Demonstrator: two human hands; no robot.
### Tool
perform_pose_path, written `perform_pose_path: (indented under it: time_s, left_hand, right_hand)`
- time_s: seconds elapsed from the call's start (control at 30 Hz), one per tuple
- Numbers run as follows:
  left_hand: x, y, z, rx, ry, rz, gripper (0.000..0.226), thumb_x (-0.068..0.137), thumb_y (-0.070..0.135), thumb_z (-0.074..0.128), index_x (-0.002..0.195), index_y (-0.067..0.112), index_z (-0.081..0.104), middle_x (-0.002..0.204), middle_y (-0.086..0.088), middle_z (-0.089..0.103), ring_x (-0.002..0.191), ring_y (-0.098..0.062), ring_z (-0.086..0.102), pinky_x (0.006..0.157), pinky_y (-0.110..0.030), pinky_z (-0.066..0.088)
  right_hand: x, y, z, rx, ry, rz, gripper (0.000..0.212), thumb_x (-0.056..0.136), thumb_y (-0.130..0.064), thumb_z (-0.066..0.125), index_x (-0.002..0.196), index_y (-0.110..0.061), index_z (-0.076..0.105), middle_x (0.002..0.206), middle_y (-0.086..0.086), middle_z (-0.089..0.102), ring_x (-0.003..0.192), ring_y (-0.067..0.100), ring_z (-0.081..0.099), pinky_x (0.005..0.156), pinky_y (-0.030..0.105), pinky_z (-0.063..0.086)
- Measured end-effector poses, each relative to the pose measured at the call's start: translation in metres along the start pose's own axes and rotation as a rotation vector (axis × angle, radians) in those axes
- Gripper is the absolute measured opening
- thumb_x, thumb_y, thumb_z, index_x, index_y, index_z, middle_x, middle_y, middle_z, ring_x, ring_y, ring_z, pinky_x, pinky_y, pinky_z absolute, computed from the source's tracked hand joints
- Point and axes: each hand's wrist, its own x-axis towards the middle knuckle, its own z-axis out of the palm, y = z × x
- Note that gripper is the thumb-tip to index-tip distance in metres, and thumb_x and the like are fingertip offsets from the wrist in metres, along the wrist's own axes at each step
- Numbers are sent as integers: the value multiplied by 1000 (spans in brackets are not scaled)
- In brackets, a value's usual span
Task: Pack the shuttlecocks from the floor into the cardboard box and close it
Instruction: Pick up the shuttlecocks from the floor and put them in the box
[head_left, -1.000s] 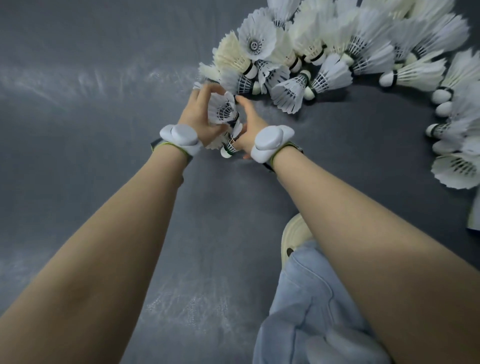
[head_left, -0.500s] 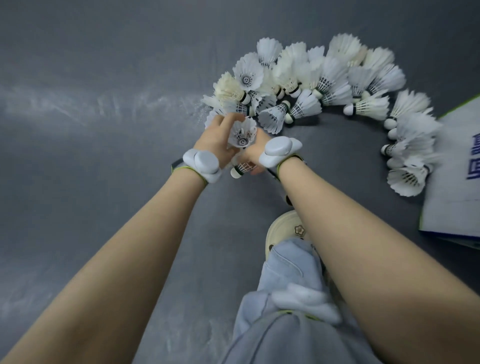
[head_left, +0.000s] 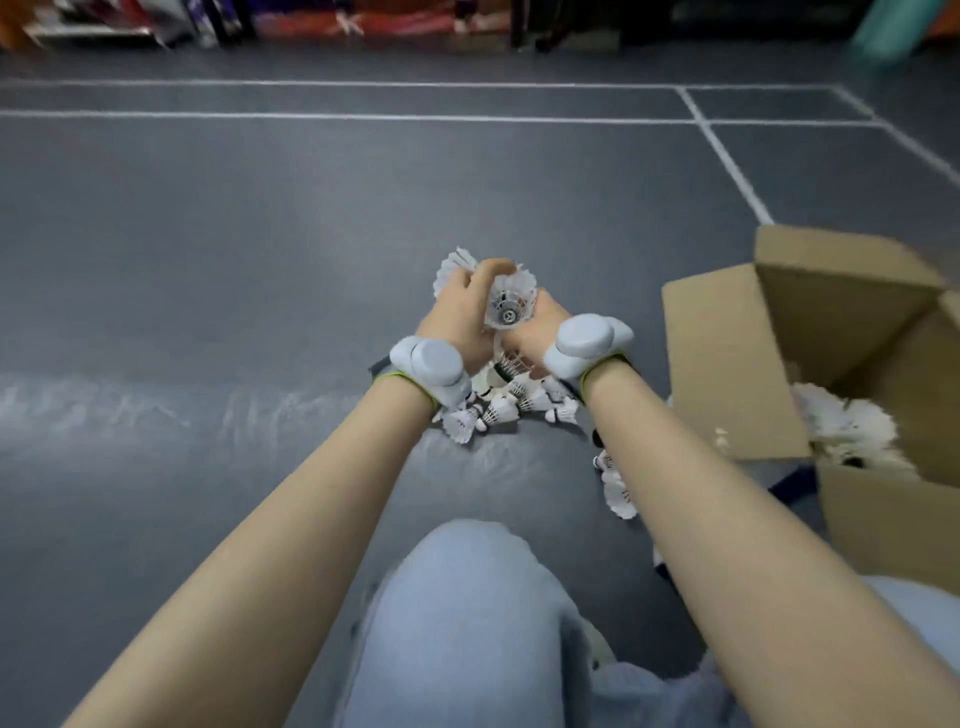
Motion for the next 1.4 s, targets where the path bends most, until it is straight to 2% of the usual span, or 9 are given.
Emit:
perform_pose_path:
  time_s: [0.2, 0.4, 0.5, 0.6, 0.67, 0.83, 1.13, 1.3, 1.4]
  left_hand:
    - [3, 126, 0, -143, 180, 187, 73, 73, -10, 48, 137, 23, 36, 133, -11, 42, 118, -27, 44, 82, -27, 40]
    - [-4, 209, 63, -372, 207, 296, 67, 71, -11, 43, 133, 15, 40, 131, -4, 50, 119, -24, 48, 90, -14, 34]
    - [0, 227, 97, -326, 106, 298, 68, 73, 0, 47, 134, 28, 35, 129, -1, 54, 114, -28, 55, 95, -38, 45]
    - [15, 243, 115, -320, 73, 314, 65, 73, 9, 52, 132, 31, 38, 109, 7, 59, 89, -19, 58, 80, -12, 43]
    - [28, 252, 127, -317, 65, 338, 65, 73, 5, 54, 134, 26, 41, 111, 7, 55, 92, -15, 52, 80, -1, 34]
    - [54, 248, 160, -52, -108, 112, 68, 81, 8, 53, 141, 33, 31, 147, -3, 30, 133, -29, 28, 106, -40, 32]
    - [61, 221, 149, 94, -109, 43, 55, 84, 9, 51, 135, 19, 34, 138, -9, 37, 121, -33, 41, 83, -32, 35]
    - [55, 182, 121, 94, -136, 25, 60, 80, 0, 46, 134, 23, 35, 137, -6, 35, 121, -30, 37, 86, -38, 40]
    - [50, 145, 98, 87, -130, -19, 60, 80, -2, 47, 134, 21, 36, 136, -8, 35, 121, -31, 38, 94, -41, 42]
  right_hand:
    - [-73, -8, -103, 25, 325, -34, 40, 85, -13, 50, 124, -12, 46, 110, 16, 66, 98, 35, 64, 78, 41, 52]
    - [-121, 53, -162, 119, 598, 49, 36, 86, -23, 54, 122, -22, 53, 110, 9, 68, 97, 33, 63, 75, 36, 51]
    - [-128, 86, -181, 129, 728, 117, 33, 91, -24, 49, 124, -24, 50, 109, 8, 67, 84, 28, 64, 66, 23, 43]
    - [-127, 109, -194, 146, 865, 152, 29, 89, -20, 49, 118, -20, 51, 97, 8, 67, 60, 20, 57, 43, 16, 38]
    - [-122, 123, -200, 204, 906, 117, 37, 86, -14, 51, 122, -22, 49, 96, 1, 66, 78, 26, 64, 56, 20, 44]
    - [-99, 159, -201, 164, 693, 376, 74, 89, -11, 51, 150, -28, 13, 116, 14, 64, 88, 32, 62, 74, 35, 49]
    - [-78, 157, -197, 130, 718, 429, 57, 93, -15, 49, 146, -14, 25, 84, 3, 58, 51, 14, 44, 42, 22, 25]
    - [-64, 123, -176, 85, 678, 373, 49, 92, -13, 48, 138, -11, 32, 121, 17, 61, 106, 36, 60, 80, 34, 46]
    - [-52, 97, -149, -55, 614, 286, 44, 90, -8, 46, 133, -10, 37, 119, 17, 61, 104, 36, 60, 72, 32, 41]
